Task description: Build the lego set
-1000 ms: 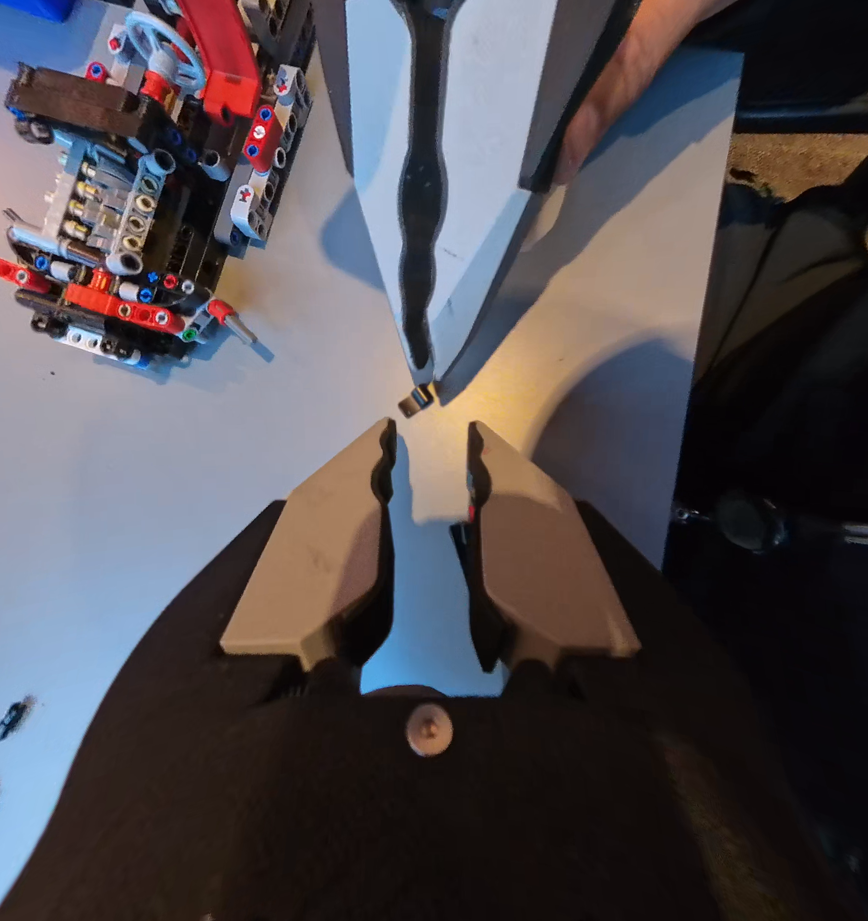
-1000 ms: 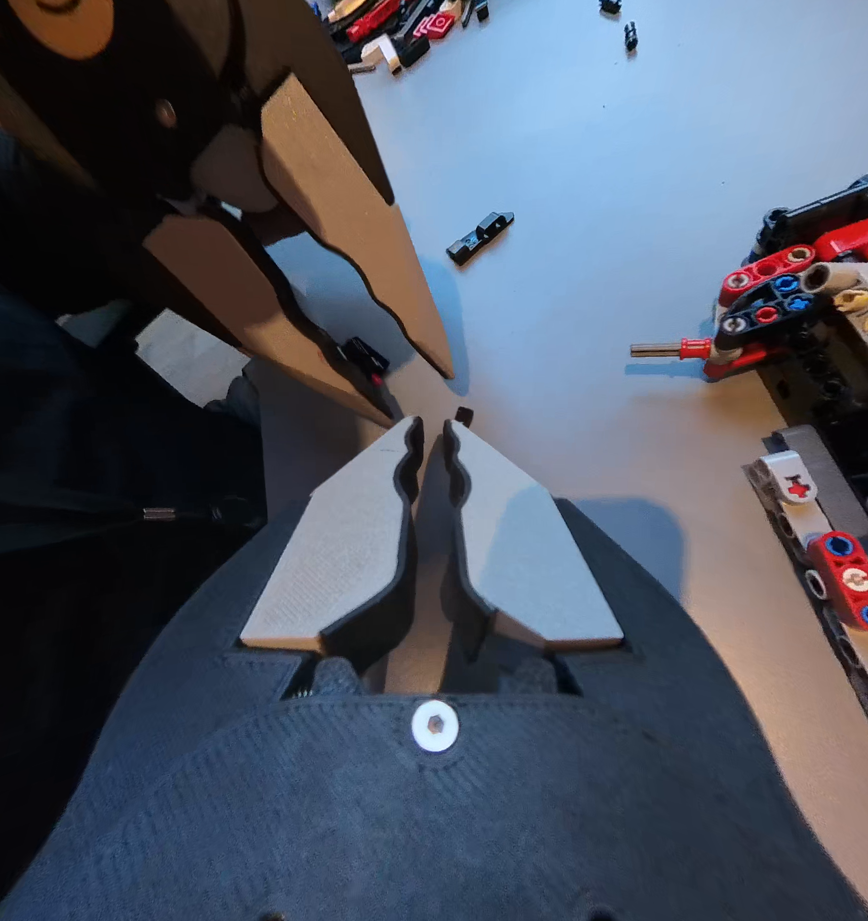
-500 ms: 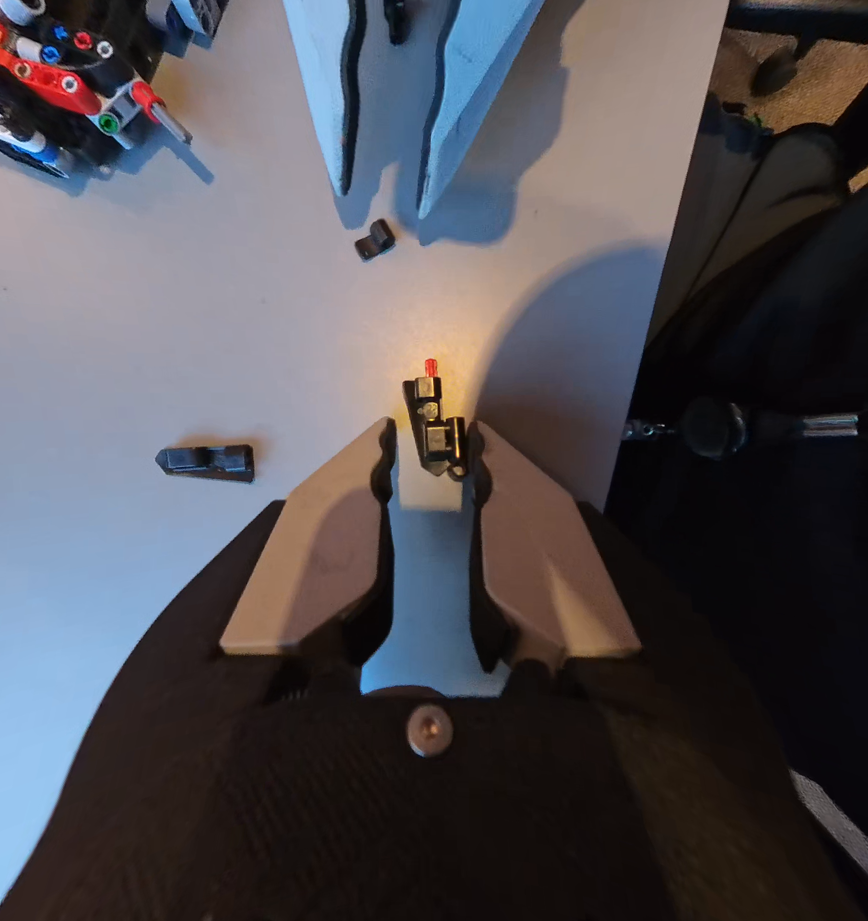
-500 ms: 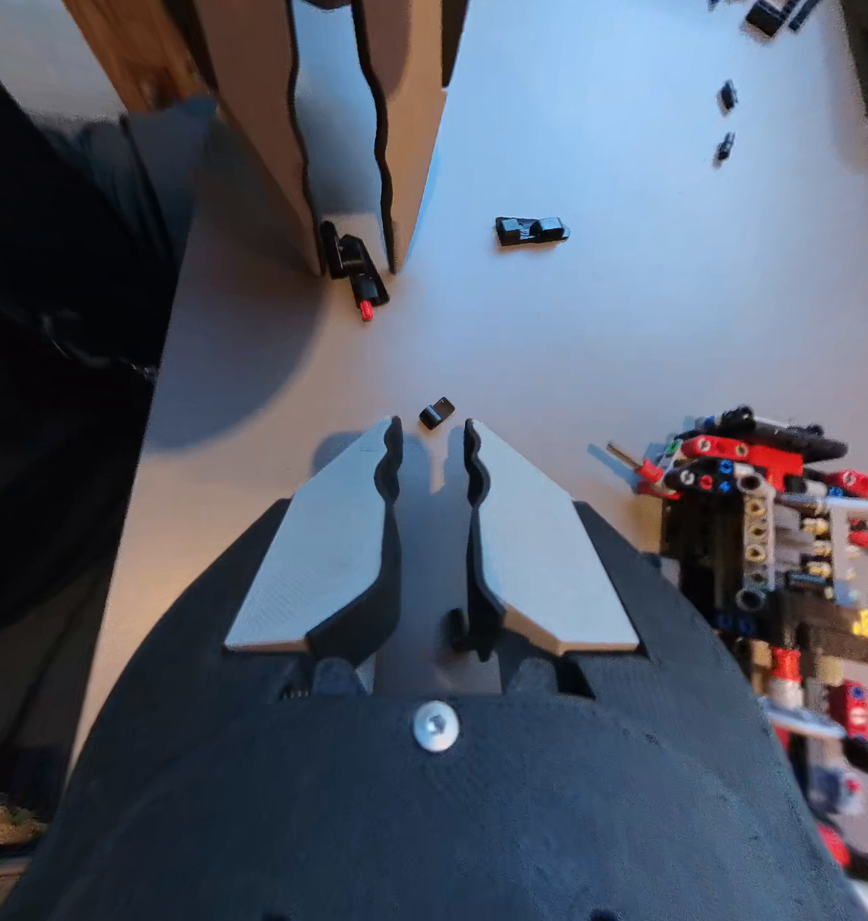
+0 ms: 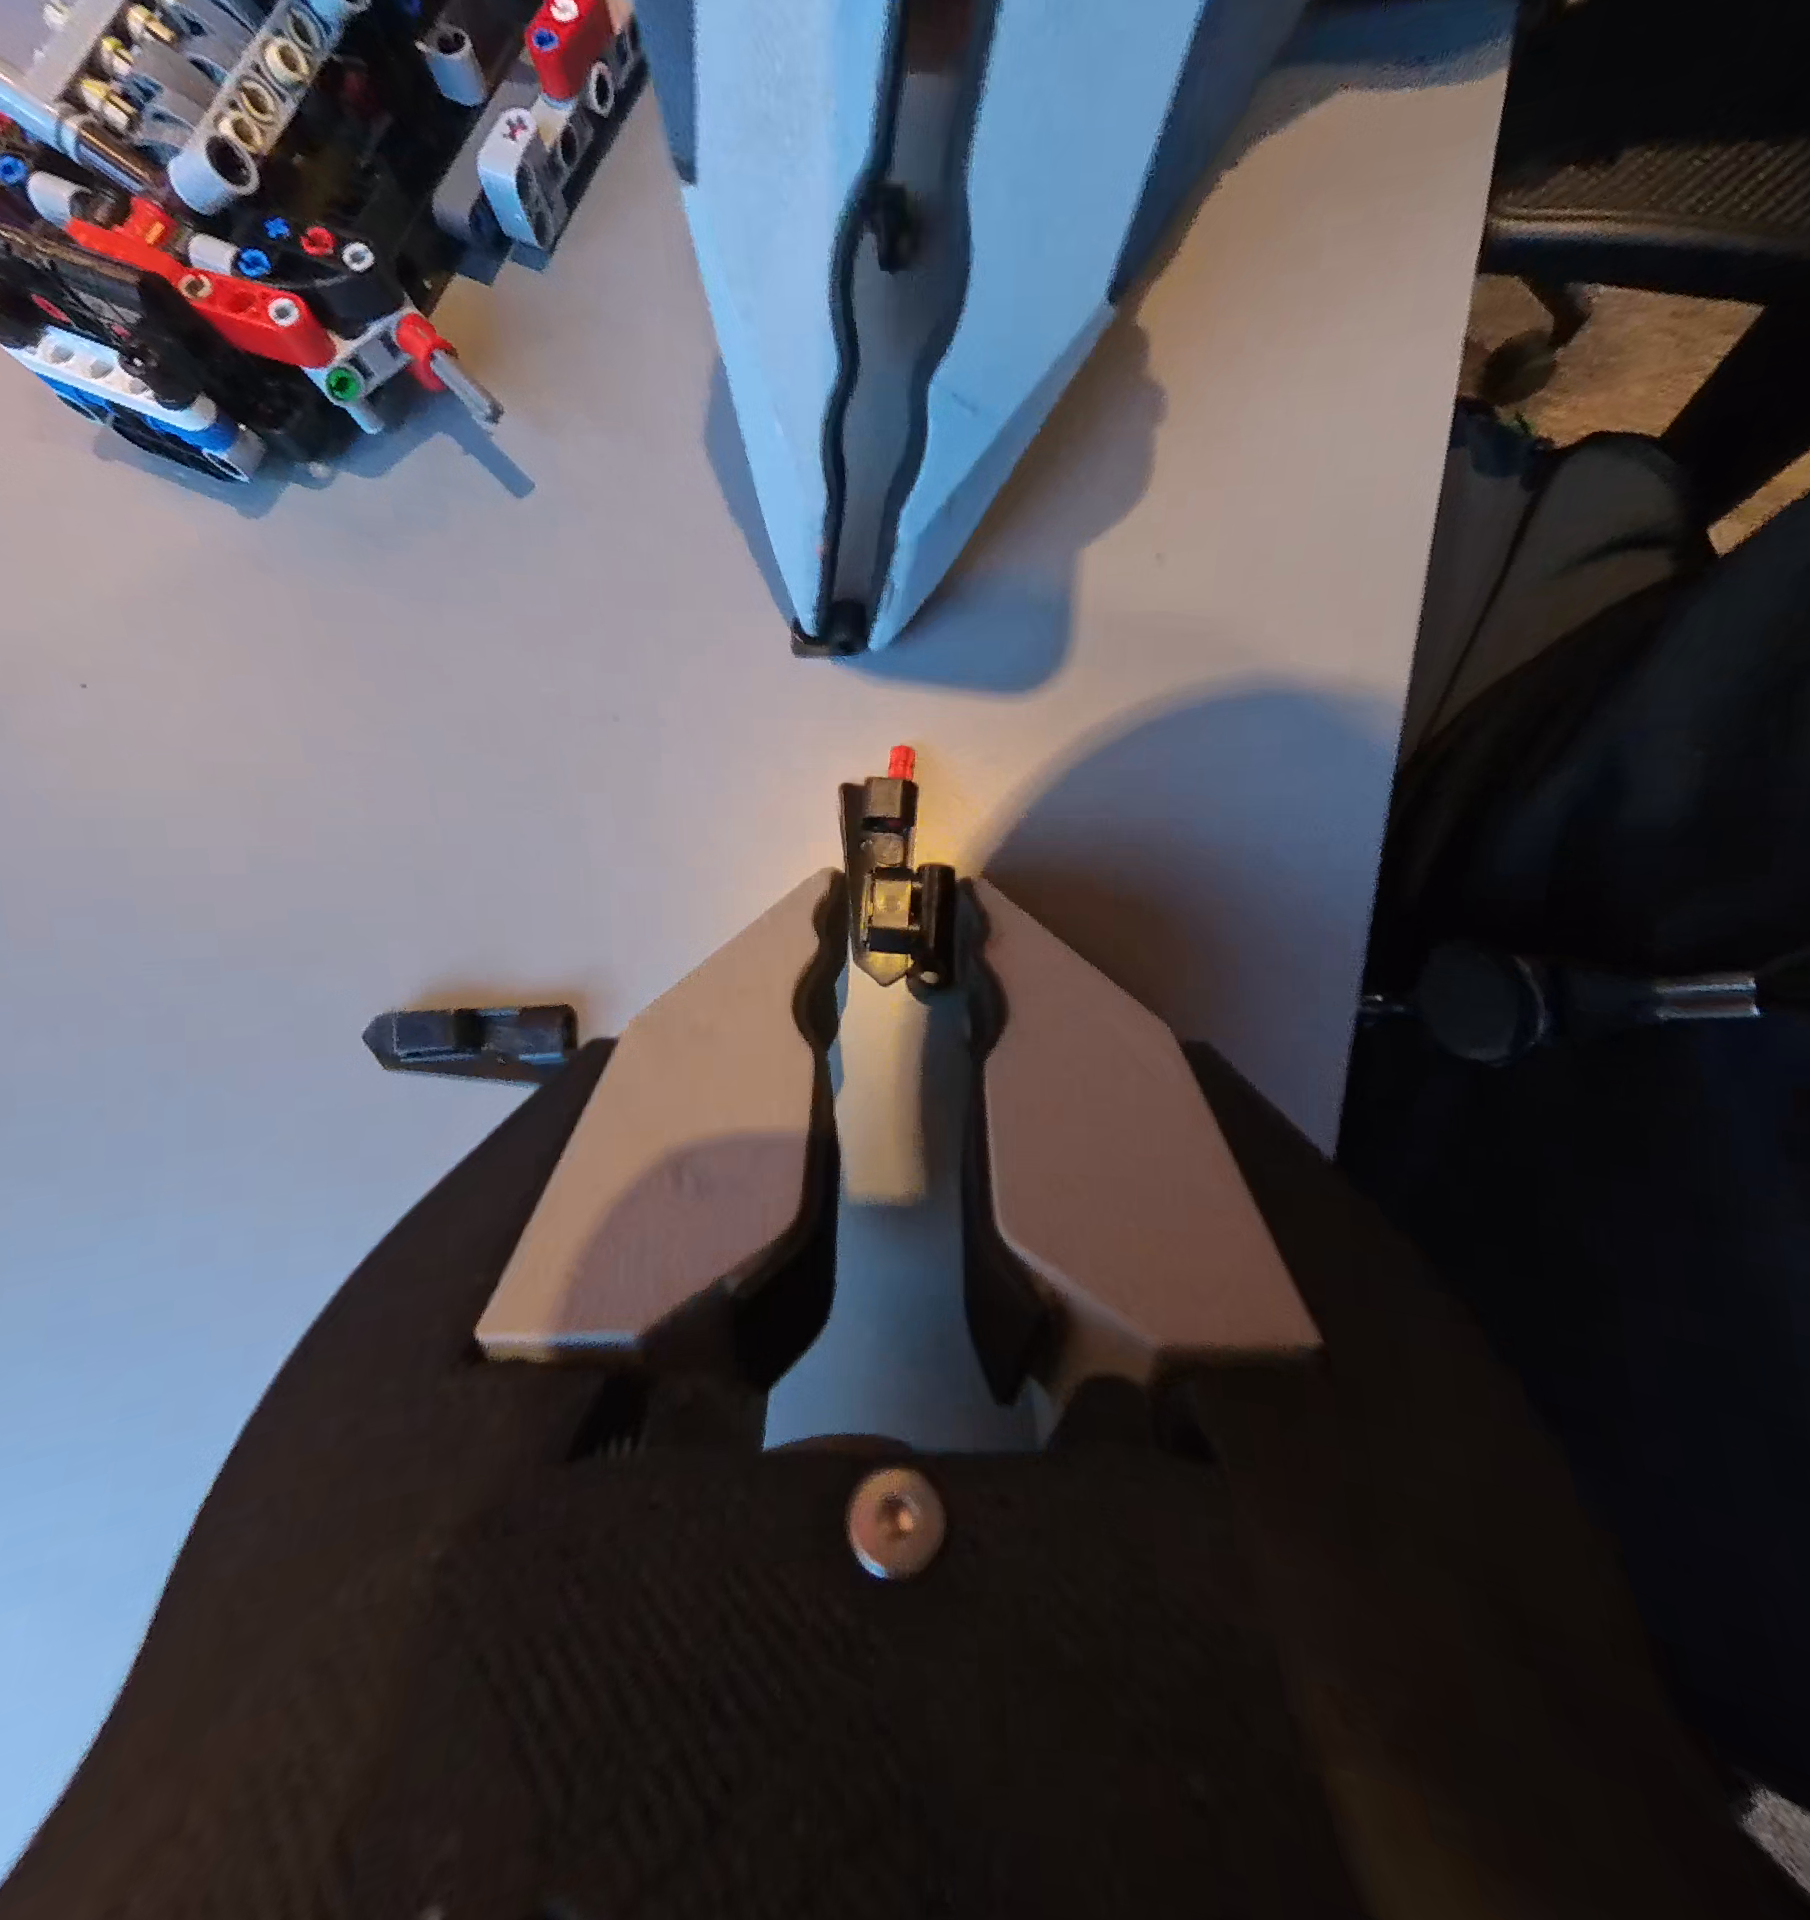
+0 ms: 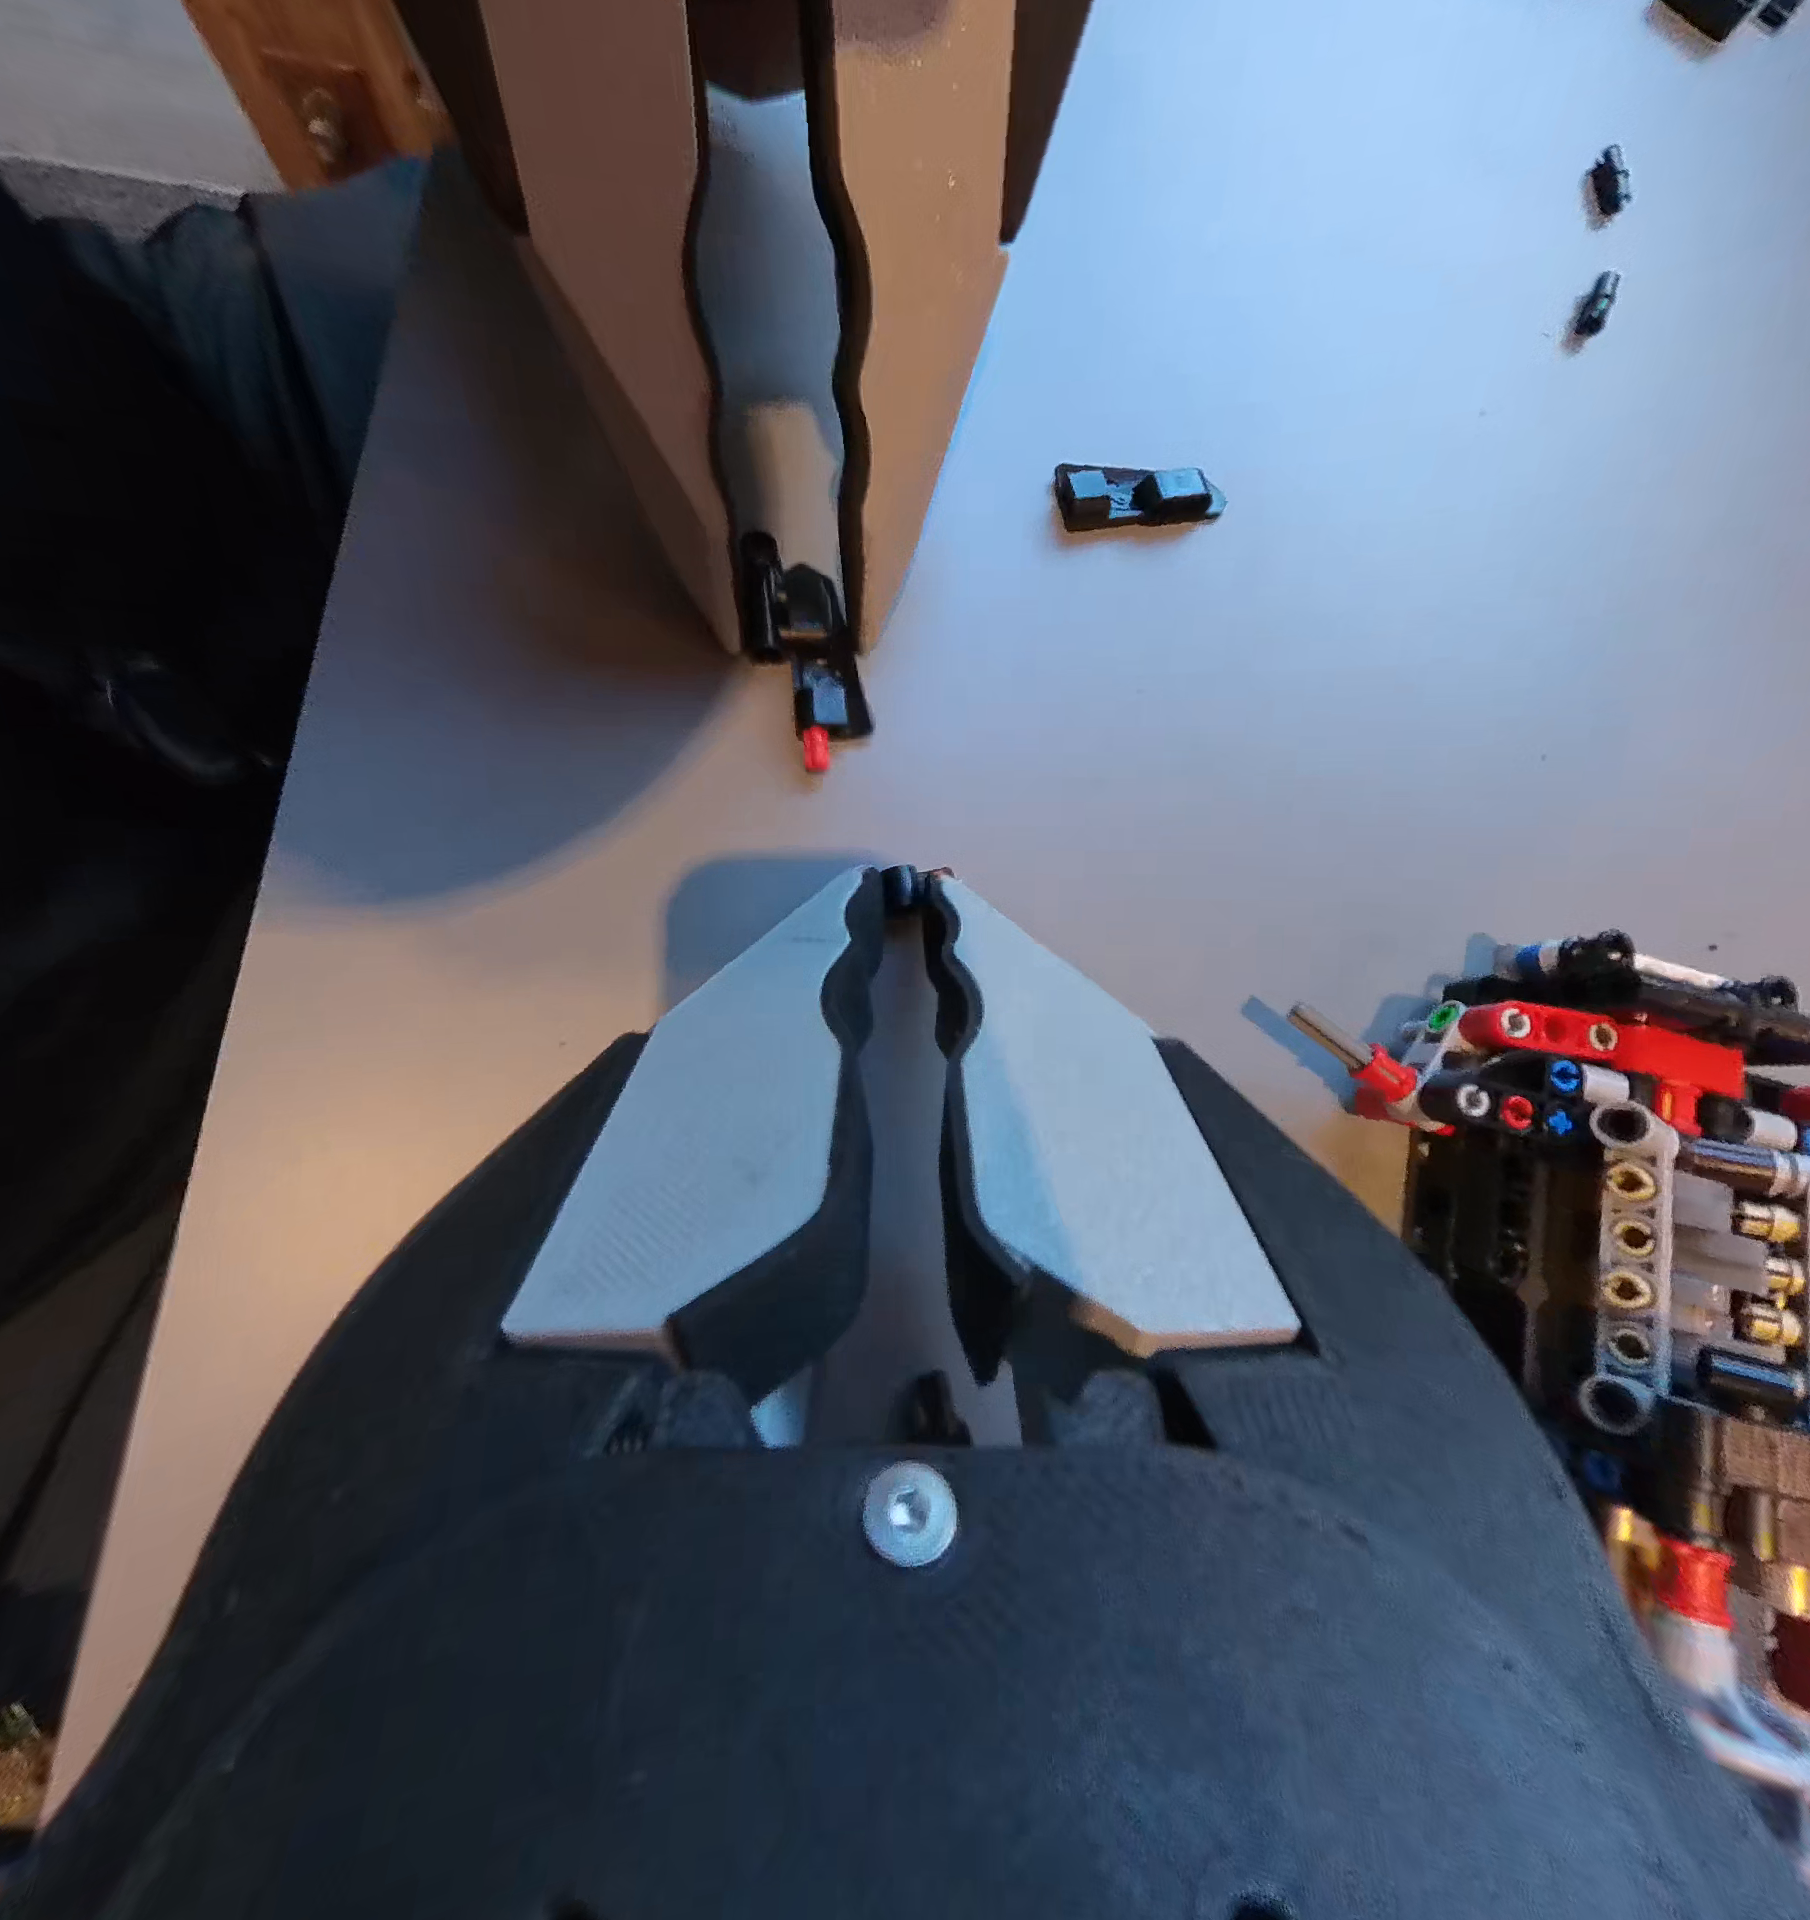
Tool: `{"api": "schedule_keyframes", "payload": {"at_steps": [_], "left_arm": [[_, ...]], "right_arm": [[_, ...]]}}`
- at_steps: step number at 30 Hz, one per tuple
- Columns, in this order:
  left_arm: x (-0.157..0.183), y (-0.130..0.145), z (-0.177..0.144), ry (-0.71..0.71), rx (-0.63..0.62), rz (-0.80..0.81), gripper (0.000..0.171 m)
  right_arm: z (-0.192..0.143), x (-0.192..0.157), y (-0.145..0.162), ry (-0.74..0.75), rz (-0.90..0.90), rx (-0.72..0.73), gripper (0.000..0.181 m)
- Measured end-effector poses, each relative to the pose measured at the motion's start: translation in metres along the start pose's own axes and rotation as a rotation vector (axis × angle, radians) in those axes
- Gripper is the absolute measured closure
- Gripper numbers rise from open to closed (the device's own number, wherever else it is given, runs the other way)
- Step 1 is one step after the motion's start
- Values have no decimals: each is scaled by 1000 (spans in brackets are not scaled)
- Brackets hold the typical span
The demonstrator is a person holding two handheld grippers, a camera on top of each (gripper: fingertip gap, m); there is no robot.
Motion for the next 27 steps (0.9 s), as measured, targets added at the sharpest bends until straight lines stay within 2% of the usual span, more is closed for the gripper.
{"api": "schedule_keyframes", "payload": {"at_steps": [7,27], "left_arm": [[-8,-3,6,2,83,17,155],[-7,-5,7,-52,79,65,156]], "right_arm": [[3,-9,-3,30,77,37,177],[3,-9,-2,53,86,56,177]]}}
Point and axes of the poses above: each gripper's, where its closed fingertips meet, z out along the fingers, y out of its underside, x = y × z across the jaws, the point moved 6 cm from there along -z, back along the fingers, and after that the axes turned 6 degrees about y, right-handed, at the moved point
